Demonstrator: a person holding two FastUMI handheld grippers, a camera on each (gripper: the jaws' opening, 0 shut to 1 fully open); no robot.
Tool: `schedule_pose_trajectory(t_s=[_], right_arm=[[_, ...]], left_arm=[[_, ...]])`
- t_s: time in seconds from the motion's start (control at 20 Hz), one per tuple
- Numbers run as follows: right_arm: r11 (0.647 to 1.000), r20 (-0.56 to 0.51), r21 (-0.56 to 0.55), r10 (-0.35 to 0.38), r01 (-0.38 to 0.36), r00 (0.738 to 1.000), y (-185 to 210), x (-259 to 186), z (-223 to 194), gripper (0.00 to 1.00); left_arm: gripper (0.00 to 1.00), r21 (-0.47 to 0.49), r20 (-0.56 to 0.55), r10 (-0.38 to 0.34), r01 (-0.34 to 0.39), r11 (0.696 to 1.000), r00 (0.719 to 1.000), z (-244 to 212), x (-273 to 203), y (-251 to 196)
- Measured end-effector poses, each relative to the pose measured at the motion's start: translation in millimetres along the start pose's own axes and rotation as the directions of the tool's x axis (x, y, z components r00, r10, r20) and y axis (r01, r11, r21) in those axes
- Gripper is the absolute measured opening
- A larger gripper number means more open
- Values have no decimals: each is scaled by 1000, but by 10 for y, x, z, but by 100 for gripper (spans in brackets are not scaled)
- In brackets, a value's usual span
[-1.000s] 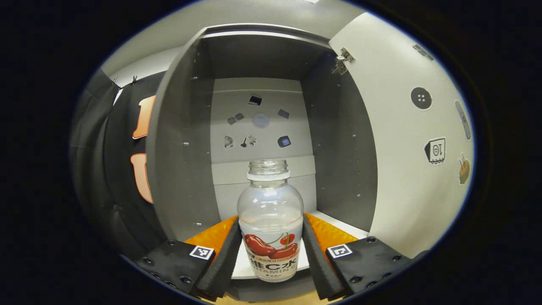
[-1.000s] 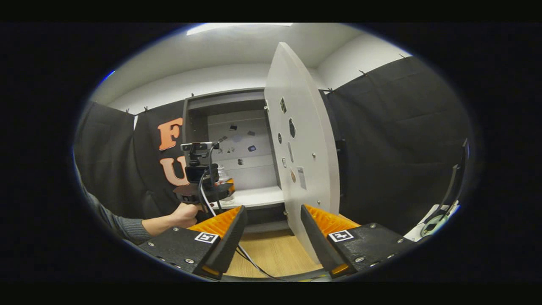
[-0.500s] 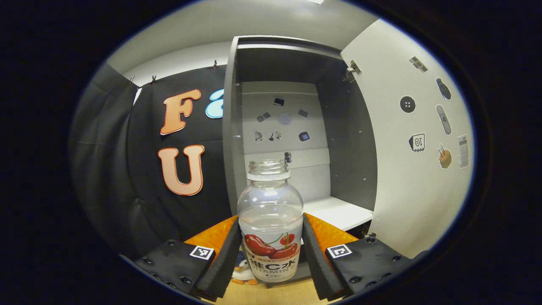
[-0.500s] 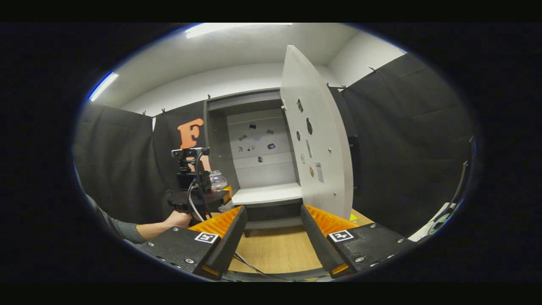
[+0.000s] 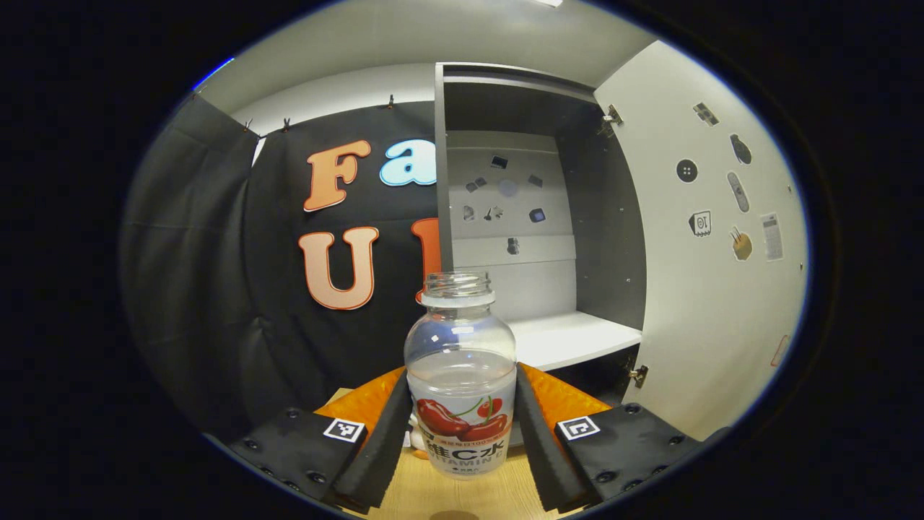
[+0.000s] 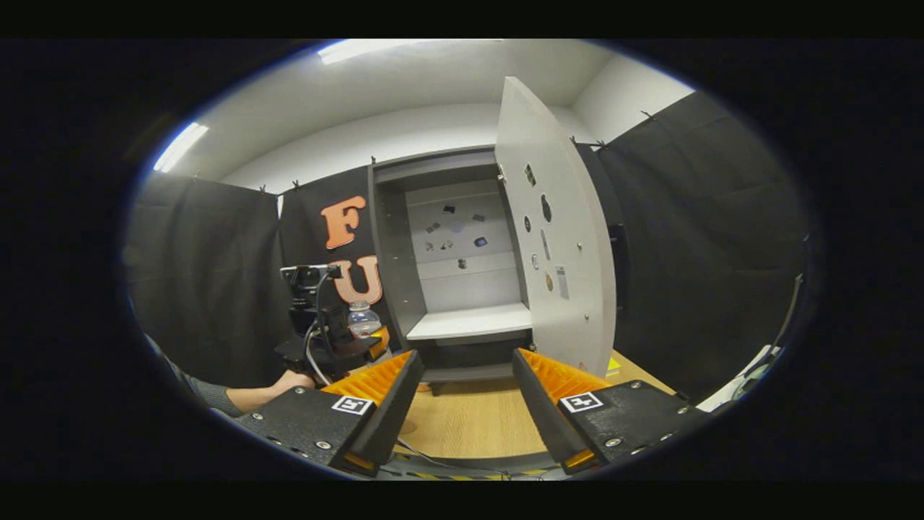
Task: Open the cabinet door with the right hand, grasp the bottle in the cabinet with the left hand and place it on the coaster, then close the cabinet door with the right hand.
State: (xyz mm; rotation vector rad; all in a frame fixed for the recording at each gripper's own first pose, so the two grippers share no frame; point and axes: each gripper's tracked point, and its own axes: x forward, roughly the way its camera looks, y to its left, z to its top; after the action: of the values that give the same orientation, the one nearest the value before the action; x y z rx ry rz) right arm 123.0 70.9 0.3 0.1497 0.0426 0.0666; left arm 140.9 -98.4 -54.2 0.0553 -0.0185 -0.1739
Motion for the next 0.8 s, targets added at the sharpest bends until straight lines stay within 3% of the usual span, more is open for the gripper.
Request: schedule_pose_trajectory(t_s=[0.3, 0.8], right_arm=[[1000, -23, 8, 20, -20, 1000, 25, -76, -76, 80], [1000, -114, -1, -7, 7, 993, -12, 26, -407, 80]], left_arm=[[82, 3, -13, 18, -18, 1000, 1000, -419, -315, 159], [82, -9, -138, 40, -42, 999, 990, -1759, -529, 290]])
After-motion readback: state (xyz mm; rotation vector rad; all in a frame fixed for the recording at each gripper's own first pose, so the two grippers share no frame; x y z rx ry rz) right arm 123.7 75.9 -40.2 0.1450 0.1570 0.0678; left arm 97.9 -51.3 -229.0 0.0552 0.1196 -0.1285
